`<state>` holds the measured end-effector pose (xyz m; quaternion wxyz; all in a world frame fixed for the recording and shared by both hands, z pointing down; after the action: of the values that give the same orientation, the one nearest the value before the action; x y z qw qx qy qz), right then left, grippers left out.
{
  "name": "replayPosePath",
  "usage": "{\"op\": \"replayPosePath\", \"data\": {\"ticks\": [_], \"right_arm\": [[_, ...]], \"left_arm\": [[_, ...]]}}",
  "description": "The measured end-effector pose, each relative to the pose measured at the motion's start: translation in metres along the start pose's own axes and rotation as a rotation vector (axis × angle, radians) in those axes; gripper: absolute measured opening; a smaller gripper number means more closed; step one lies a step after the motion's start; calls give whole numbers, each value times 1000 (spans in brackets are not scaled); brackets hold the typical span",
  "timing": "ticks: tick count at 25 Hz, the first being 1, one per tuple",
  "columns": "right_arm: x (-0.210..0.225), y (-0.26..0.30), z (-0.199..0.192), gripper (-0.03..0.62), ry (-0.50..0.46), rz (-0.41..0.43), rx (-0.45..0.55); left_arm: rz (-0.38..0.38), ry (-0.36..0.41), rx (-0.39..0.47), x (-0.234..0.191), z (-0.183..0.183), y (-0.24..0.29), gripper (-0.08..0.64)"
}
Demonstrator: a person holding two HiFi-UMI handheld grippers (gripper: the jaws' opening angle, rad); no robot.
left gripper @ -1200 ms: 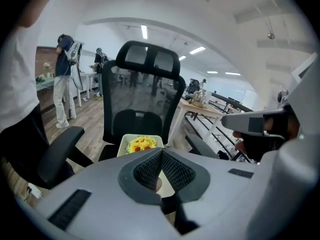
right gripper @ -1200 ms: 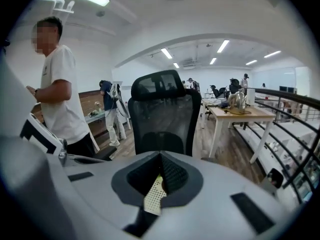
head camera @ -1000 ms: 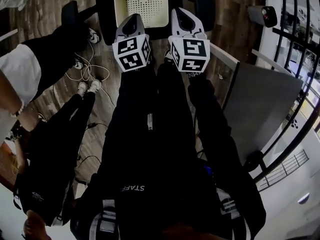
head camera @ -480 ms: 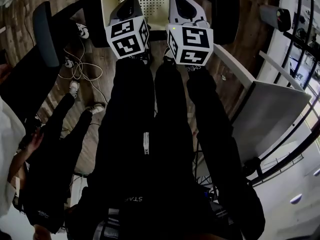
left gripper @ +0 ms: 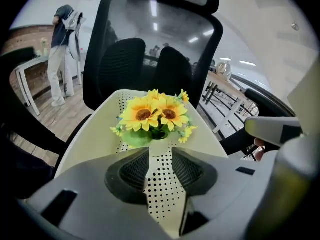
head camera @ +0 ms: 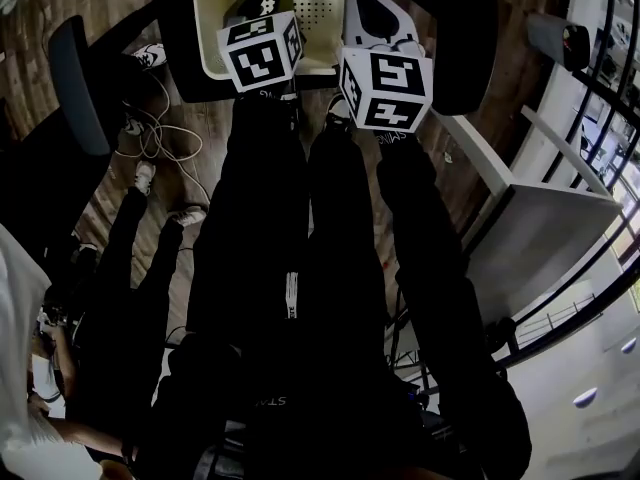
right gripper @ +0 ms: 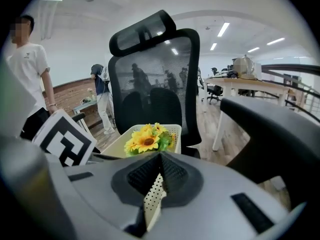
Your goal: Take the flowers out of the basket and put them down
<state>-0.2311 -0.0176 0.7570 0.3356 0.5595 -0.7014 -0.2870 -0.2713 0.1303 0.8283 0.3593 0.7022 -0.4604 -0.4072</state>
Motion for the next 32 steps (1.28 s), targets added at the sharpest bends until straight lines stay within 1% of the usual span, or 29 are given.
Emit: {"op": "replayPosePath", "data": {"ticks": [1, 3, 6, 9, 12, 14, 17, 20, 23, 28, 32], "right_arm": [[1, 3, 1, 12, -1, 2, 0], [6, 8, 4, 12, 0, 7, 2], [14, 16, 9, 12, 7, 9, 8], [21, 23, 13, 12, 12, 7, 12], [28, 25, 15, 12, 17, 4, 18], [33, 28, 16, 12, 18, 1, 21], [31, 36, 17, 12, 15, -3, 22], [30, 40, 19, 12, 9, -2, 24], [33, 41, 20, 12, 8, -4, 28], [37, 45, 19, 12, 4, -3, 26], [38, 49, 19, 12, -1, -4, 28]], "left_arm": [[-1, 0, -11, -1, 1, 7, 140], [-2, 4, -28, -1, 4, 21, 224], [-3, 13, -18, -3, 9, 42, 315], [8, 14, 10, -7, 14, 60, 388], [36, 27, 46, -9, 18, 74, 438], [38, 43, 65, -9, 19, 84, 467], [26, 65, 97, -14, 22, 95, 490], [37, 99, 124, -15, 28, 103, 498], [62, 153, 138, -10, 39, 110, 504], [79, 180, 144, -8, 55, 126, 509], [100, 228, 155, -14, 60, 136, 508]]}}
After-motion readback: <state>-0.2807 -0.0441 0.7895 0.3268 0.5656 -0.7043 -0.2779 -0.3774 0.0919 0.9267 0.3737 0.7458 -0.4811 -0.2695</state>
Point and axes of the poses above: the fingertips, and each gripper's own axes: y forward along the fingers, x to its right, z out of its top, the point moved 7 cm from there along -y, backward along the fingers, and after that the axes turned 14 degrees about -x, right-handed, at the moved point
